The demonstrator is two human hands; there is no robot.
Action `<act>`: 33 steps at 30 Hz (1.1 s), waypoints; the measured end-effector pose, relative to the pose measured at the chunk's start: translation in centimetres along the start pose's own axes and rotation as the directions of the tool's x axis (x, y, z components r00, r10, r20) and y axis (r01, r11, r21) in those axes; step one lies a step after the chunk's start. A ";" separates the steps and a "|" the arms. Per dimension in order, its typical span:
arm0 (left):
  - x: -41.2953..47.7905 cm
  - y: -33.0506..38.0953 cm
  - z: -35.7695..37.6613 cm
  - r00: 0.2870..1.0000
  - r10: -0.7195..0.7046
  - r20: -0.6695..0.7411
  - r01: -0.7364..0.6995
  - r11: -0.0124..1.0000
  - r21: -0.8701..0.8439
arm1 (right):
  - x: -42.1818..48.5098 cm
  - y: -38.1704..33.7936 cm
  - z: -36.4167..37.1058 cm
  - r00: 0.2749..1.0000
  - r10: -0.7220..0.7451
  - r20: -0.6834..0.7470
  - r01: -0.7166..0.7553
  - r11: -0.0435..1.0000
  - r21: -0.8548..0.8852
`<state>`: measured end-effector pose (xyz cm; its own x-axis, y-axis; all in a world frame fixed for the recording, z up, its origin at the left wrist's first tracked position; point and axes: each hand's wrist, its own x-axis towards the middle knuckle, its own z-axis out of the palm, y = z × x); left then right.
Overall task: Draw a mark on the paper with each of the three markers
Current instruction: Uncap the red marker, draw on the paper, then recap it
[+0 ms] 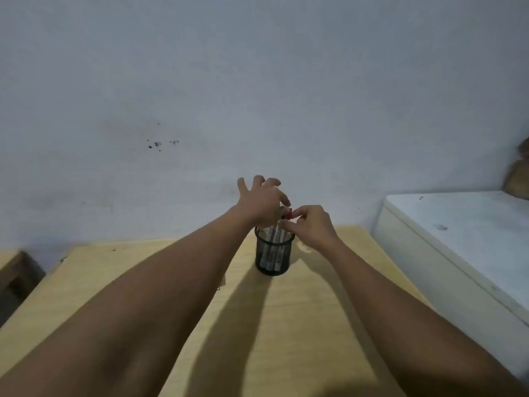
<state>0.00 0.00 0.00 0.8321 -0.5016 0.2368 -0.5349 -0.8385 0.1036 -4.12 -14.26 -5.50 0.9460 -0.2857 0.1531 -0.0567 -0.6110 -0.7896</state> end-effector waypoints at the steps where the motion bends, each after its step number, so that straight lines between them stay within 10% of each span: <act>1: -0.1 0.0 0.0 0.999 0.002 0.034 -0.003 1.000 0.019 | -0.1 -0.2 0.0 1.000 -0.014 0.008 0.014 1.000 0.004; 12: -1.8 0.4 -4.6 0.975 -0.207 -0.079 0.160 0.906 -0.391 | -2.7 -4.5 -2.4 0.995 -0.097 0.018 0.092 0.980 0.174; 18: -5.6 -2.4 -11.2 0.907 -0.393 -0.150 0.147 0.629 -0.763 | -6.8 -9.3 -4.0 0.978 -0.148 0.146 0.086 0.927 0.365; 26: -13.8 -5.5 -14.2 0.889 -0.440 -0.127 0.204 0.629 -0.750 | -11.0 -15.1 -4.8 0.993 -0.066 0.100 -0.045 0.566 0.823; 33: -19.6 -6.3 -13.5 0.903 -0.413 -0.119 0.258 0.743 -0.618 | -13.4 -18.9 -0.8 0.951 -0.235 0.200 -0.008 0.629 0.777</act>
<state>-14.91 17.97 7.79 0.9547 -0.0812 0.2862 -0.2731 -0.6207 0.7350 -15.98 0.55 7.83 0.9771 0.0197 0.2119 0.2043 0.1916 -0.9600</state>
